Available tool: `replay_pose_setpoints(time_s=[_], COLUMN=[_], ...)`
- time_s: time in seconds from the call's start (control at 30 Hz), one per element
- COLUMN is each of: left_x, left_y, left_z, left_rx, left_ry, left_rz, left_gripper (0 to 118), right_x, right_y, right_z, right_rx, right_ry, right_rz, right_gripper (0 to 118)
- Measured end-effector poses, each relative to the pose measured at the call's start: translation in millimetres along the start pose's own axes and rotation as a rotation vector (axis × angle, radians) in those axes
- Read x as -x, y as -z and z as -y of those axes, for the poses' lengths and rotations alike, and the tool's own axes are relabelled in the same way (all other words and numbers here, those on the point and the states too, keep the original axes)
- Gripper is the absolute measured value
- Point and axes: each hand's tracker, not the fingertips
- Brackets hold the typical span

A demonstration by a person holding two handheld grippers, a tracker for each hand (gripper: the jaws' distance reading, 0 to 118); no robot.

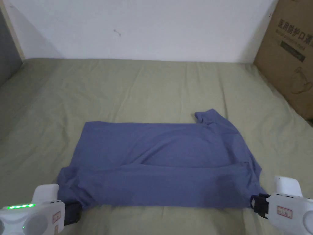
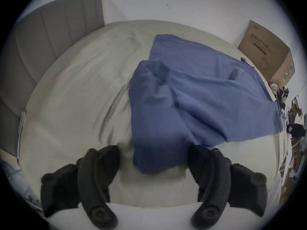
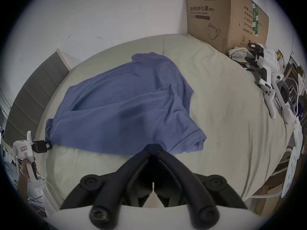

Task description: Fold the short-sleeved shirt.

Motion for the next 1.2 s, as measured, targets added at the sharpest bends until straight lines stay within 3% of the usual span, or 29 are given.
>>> replay_pose_setpoints(time_s=[0.03,0.07,0.1,0.13,0.17,0.33,0.57,0.67,0.7,0.73,0.77,0.8,0.9,1.2], left_x=[0,-1,0,1,2,2,2,7,7,7,7,8,10,19], left_y=[-2,-7,-12,-14,-17,-19,-21,-20,-20,-21,-21,-21,-26,-62], left_z=[-2,-4,-5,-7,-8,-3,-1,-8,-8,-13,-13,-13,-18,-3], left_rx=[-0.001,-0.01,-0.033,-0.052,-0.068,-0.043,-0.046,-0.039,-0.037,-0.032,-0.032,-0.032,-0.029,-0.043], left_ry=[0.003,0.022,0.027,0.023,0.0,-0.007,0.024,0.013,0.014,0.016,0.018,0.021,0.032,0.084], left_rz=[-0.001,0.001,-0.005,-0.02,0.029,0.03,0.032,0.041,0.041,0.041,0.044,0.044,0.043,0.057], left_gripper=[73,54,26,2,2,2,2,2,2,2,2,2,2,2], right_x=[0,-1,-3,-2,-3,-11,-40,-40,-36,-33,-33,-30,-21,-37], right_y=[1,1,1,-1,-2,-4,52,74,74,72,69,67,66,8], right_z=[1,2,2,2,2,-8,-25,-19,-17,-19,-24,-26,-29,-24], right_rx=[0.001,-0.005,-0.011,-0.01,-0.012,-0.031,0.078,0.16,0.144,0.141,0.15,0.156,0.164,0.1], right_ry=[0.005,0.015,0.024,0.03,0.035,0.002,0.037,0.056,0.043,0.035,0.065,0.109,0.008,-0.007], right_rz=[0.004,0.009,0.004,0.0,-0.005,0.02,0.075,0.039,0.066,0.071,0.038,0.0,0.061,0.076], right_gripper=[1,2,9,24,40,66,67,65,59,47,18,8,7,7])
